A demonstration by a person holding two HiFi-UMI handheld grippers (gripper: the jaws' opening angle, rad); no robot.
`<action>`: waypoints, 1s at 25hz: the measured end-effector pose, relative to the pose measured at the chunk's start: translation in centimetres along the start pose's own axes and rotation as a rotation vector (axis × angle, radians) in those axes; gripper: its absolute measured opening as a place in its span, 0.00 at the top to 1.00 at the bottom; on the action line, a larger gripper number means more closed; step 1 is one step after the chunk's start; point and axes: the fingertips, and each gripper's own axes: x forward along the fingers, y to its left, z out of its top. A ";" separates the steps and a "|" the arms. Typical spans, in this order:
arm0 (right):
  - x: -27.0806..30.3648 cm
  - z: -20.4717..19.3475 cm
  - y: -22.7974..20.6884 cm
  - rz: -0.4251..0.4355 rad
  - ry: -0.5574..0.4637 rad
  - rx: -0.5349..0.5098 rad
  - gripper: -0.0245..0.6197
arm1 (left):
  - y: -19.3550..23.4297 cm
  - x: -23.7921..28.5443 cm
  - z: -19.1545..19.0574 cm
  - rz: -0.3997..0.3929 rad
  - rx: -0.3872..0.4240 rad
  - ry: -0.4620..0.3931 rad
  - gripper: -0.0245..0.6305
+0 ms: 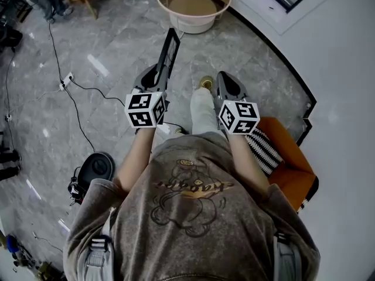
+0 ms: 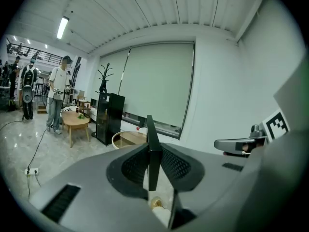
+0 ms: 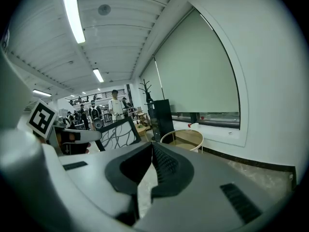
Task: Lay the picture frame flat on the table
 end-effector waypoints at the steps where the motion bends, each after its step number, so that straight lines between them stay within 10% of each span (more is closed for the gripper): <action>1: 0.4 0.0 0.0 0.001 -0.002 0.003 0.93 | 0.3 0.2 0.0 -0.001 -0.001 0.002 0.84; 25: 16.8 5.4 -7.3 0.026 0.027 0.020 0.93 | 5.5 16.4 5.2 -0.012 -0.042 0.036 0.84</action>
